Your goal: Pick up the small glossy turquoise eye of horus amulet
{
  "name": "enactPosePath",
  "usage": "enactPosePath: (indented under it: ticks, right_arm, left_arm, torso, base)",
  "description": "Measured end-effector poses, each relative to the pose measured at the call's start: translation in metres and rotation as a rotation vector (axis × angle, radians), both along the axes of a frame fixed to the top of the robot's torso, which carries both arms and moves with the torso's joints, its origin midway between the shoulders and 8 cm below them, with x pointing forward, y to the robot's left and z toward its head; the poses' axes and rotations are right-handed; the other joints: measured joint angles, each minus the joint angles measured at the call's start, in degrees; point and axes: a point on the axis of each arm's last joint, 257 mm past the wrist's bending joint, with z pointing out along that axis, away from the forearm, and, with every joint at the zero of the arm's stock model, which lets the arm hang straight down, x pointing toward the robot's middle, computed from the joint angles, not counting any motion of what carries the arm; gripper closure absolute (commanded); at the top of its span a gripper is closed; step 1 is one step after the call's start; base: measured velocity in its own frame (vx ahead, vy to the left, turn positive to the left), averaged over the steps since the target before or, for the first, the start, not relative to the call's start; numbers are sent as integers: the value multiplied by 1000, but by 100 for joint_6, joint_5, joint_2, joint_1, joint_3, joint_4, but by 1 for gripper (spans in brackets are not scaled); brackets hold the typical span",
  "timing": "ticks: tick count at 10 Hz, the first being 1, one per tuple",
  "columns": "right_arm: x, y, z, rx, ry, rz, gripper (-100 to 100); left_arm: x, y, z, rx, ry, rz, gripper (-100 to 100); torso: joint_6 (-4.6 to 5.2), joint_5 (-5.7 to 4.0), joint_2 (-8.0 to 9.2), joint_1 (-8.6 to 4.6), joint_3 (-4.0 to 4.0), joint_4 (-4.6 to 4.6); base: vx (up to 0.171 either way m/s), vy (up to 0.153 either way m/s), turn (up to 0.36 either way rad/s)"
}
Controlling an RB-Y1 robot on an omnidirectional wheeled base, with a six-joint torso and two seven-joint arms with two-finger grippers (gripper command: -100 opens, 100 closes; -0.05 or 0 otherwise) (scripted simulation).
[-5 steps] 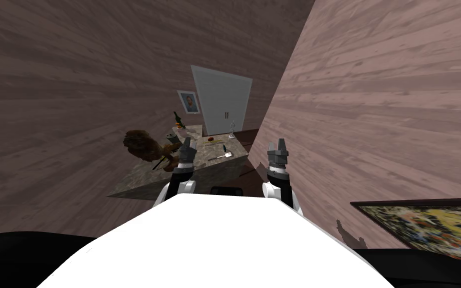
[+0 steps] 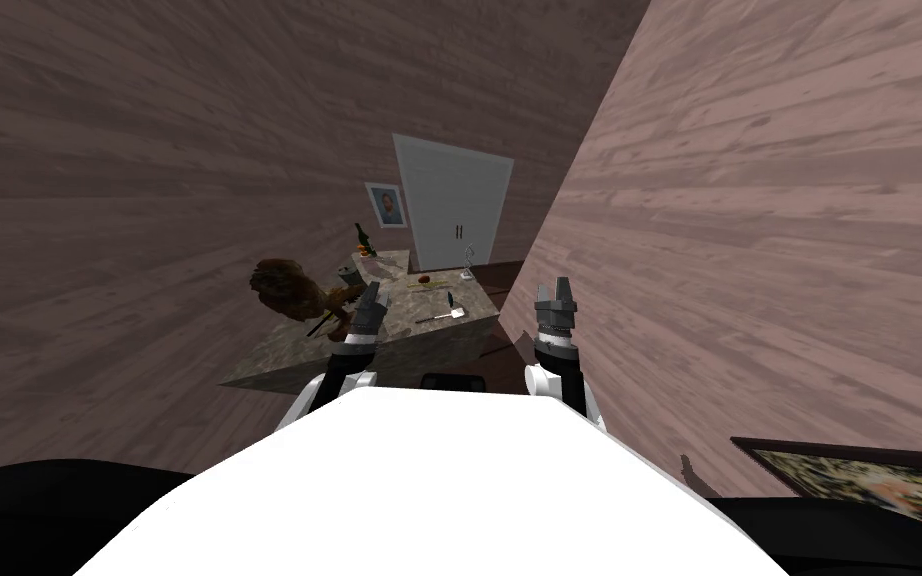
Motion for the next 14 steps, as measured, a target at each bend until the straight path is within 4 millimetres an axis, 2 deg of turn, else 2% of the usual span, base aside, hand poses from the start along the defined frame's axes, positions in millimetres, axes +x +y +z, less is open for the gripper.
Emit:
enactPosePath:
  ticks: [8,11,14]
  right_arm:
    - [0,0,0,0,0,0,0]
    - [0,0,0,0,0,0,0]
    - [0,0,0,0,0,0,0]
  left_arm:
    - [-1,5,-4,19,19,1,-100]
    - [-2,3,-11,11,43,-33,-100]
    - [-5,-2,-26,-12,100,-101,-100]
  torso:
    - [4,5,18,24,10,4]
    - [4,-4,24,-20,13,5]
    - [5,-9,33,-38,18,7]
  base:
    - [-2,3,-9]
    - [-16,-116,-5]
    - [-28,-144,-7]
